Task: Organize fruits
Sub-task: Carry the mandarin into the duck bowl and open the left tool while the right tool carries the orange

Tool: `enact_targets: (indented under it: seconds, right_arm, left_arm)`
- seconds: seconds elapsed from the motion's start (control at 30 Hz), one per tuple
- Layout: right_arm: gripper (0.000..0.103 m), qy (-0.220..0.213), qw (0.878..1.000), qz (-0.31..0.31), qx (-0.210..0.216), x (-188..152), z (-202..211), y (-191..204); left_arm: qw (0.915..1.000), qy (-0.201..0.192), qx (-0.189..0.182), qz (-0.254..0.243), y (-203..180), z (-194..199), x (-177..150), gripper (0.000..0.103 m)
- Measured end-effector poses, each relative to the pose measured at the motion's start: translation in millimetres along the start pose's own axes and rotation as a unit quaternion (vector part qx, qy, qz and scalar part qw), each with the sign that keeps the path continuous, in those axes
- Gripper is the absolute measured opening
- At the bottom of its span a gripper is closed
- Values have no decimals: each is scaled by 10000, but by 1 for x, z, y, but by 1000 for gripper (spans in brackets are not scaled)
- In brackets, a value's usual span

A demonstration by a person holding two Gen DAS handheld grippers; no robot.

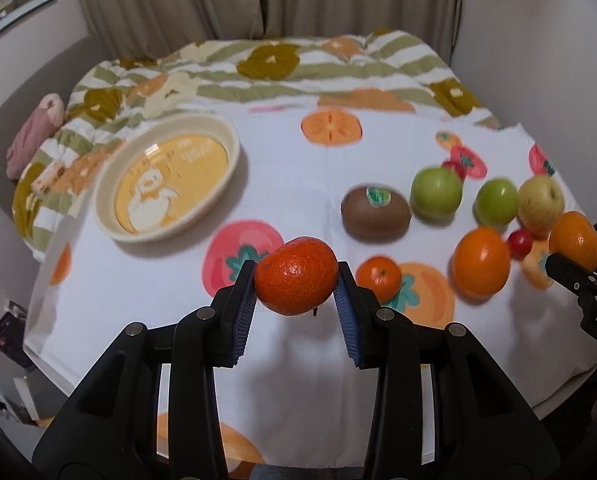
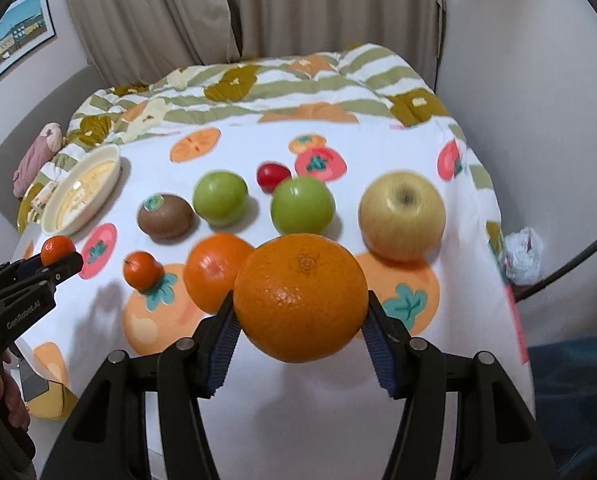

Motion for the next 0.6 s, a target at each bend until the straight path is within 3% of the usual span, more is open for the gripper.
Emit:
enact_targets:
  seconds: [0.3, 0.6]
  right_arm:
    - [55, -561, 9980, 220, 169, 48, 34, 27]
    - [55, -831, 9953, 290, 393, 96, 50, 101]
  left_arm:
    - [9989, -462, 11, -5, 27, 32, 44, 42]
    - [9985, -531, -76, -124, 94, 39, 80, 43]
Point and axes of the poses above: each gripper's, at about its wrist camera, not at the fingertips, and z roughly against the way its jaws point, y to its left, x to its top, the point moved 7 cm from there along -z, roughly the way its jaws point, and after that the axes turned 15 degrees about -x, right-handed, at the moved point
